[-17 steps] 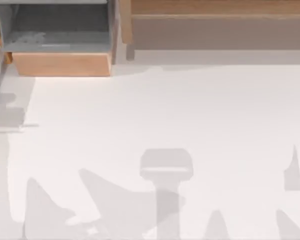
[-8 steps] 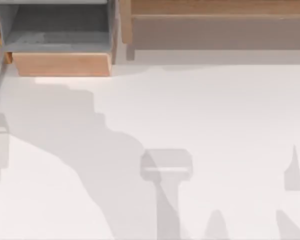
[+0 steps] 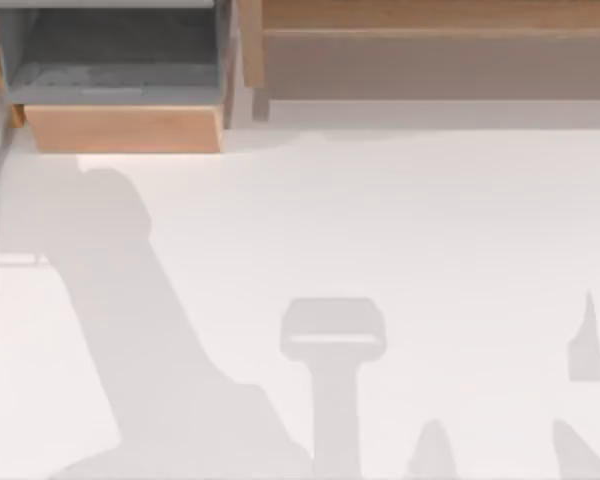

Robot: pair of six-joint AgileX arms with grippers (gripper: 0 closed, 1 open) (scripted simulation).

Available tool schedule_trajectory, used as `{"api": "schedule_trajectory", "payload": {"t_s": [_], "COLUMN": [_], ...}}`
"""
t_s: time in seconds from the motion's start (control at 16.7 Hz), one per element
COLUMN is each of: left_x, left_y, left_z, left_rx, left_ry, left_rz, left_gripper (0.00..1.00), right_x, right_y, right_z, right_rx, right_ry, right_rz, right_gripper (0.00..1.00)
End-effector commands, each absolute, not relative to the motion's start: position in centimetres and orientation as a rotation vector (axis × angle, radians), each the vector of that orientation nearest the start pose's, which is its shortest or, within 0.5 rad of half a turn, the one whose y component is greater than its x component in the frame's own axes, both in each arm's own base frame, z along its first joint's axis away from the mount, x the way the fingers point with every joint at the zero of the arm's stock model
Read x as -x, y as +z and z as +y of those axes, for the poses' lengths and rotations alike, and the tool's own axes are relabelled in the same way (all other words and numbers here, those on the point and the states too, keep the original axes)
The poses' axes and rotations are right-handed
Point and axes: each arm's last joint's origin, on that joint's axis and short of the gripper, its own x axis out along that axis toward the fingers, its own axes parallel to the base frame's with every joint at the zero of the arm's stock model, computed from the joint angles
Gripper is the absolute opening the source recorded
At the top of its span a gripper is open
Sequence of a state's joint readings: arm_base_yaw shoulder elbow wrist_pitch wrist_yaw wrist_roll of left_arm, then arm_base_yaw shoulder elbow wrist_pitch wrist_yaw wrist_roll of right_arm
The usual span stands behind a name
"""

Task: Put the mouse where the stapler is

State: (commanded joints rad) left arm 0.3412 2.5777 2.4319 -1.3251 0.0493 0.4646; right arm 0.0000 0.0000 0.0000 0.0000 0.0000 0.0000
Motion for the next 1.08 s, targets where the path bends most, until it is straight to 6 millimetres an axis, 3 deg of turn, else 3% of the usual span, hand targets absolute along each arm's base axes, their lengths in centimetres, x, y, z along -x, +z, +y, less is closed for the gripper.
{"api": "schedule_trajectory", "payload": {"t_s": [0.6,0.78,0.96,1.08], "left_x": [-48.2,-46.7,-43.8,-41.7], "left_y": [16.4,19.9,25.3,27.9], "left_z": [17.7,17.8,18.3,18.7], "left_rx": [-0.085,-0.089,-0.098,-0.096], "left_ry": [-0.091,-0.096,-0.092,-0.091], "left_rz": [1.468,1.465,1.445,1.450], "left_gripper": [1.00,1.00,1.00,1.00], "right_x": [-10.6,-10.6,-10.6,-10.6], "right_y": [16.0,16.0,16.0,16.0], "right_z": [-0.1,-0.1,-0.1,-0.1], "right_rx": [0.000,0.000,0.000,0.000], "right_ry": [0.000,0.000,0.000,0.000], "right_rz": [0.000,0.000,0.000,0.000], "right_gripper": [1.00,1.00,1.00,1.00]}}
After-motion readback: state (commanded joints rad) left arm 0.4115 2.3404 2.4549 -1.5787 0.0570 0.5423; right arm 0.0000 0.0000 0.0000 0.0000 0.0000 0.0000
